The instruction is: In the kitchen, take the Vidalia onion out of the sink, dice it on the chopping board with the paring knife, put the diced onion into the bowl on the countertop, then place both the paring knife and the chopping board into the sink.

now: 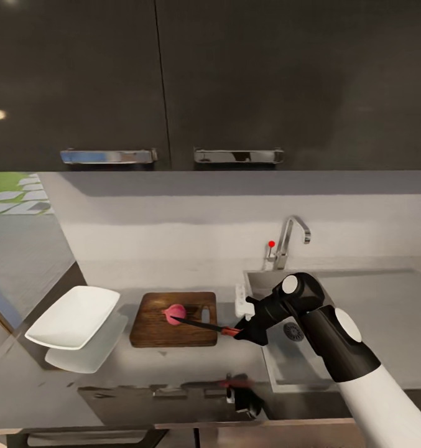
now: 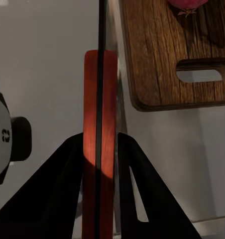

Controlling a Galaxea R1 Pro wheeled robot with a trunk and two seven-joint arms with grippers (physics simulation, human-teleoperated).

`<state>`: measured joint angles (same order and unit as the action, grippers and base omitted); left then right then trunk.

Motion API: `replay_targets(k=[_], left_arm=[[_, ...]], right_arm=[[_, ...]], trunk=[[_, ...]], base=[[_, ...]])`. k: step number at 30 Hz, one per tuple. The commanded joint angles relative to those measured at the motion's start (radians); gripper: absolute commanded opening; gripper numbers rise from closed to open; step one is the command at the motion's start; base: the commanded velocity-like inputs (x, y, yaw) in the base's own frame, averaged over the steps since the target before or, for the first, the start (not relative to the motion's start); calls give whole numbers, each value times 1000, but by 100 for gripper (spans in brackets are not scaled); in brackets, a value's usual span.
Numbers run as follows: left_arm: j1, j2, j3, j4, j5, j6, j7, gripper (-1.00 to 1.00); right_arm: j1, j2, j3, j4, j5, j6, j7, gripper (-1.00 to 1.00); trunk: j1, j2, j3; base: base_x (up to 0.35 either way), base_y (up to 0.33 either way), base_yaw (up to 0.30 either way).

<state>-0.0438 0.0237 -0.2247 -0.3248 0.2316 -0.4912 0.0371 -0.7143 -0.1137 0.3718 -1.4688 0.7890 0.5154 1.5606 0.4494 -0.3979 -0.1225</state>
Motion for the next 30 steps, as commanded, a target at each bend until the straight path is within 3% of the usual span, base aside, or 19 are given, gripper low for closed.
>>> replay_targets(k=[1, 7, 10, 16, 19, 22, 25, 28, 30], left_arm=[[-1, 1, -8, 0, 8, -4, 4, 100], [-1, 2, -8, 1, 8, -4, 6, 100], [-1, 3, -7, 1, 8, -4, 6, 100], [-1, 4, -7, 5, 8, -4, 6, 100], [-1, 3, -7, 9, 8, -4, 6, 100], [-1, 3, -7, 12, 8, -4, 6, 100], [-1, 2, -7, 13, 8, -4, 6, 100], [-1, 2, -7, 13, 8, -4, 6, 100], [-1, 3, -7, 13, 8, -4, 6, 100]], right_arm=[[-1, 1, 2, -1, 5, 12, 6, -100], [-2, 11, 2, -8, 4, 13, 5, -100], [-1, 42, 2, -20, 5, 13, 4, -100], [-1, 54, -1, -23, 8, 12, -54, -100], [-1, 56, -21, -23, 10, 18, -122, -100], [-2, 64, -58, -22, 8, 59, -257, -100], [-2, 84, -70, -19, 5, 113, -372, -100], [-2, 104, -73, -11, 5, 137, -434, -100], [-2, 138, -74, 15, 5, 144, -486, -100]], trunk=[[1, -2, -2], [1, -2, -2], [1, -2, -2], [1, -2, -2], [1, -2, -2], [1, -2, -2], [1, -2, -2], [1, -2, -2], [1, -2, -2]], base=[[0, 0, -75], [0, 0, -36], [0, 0, -3], [0, 0, 0], [0, 0, 0], [0, 0, 0], [0, 0, 0], [0, 0, 0], [0, 0, 0]])
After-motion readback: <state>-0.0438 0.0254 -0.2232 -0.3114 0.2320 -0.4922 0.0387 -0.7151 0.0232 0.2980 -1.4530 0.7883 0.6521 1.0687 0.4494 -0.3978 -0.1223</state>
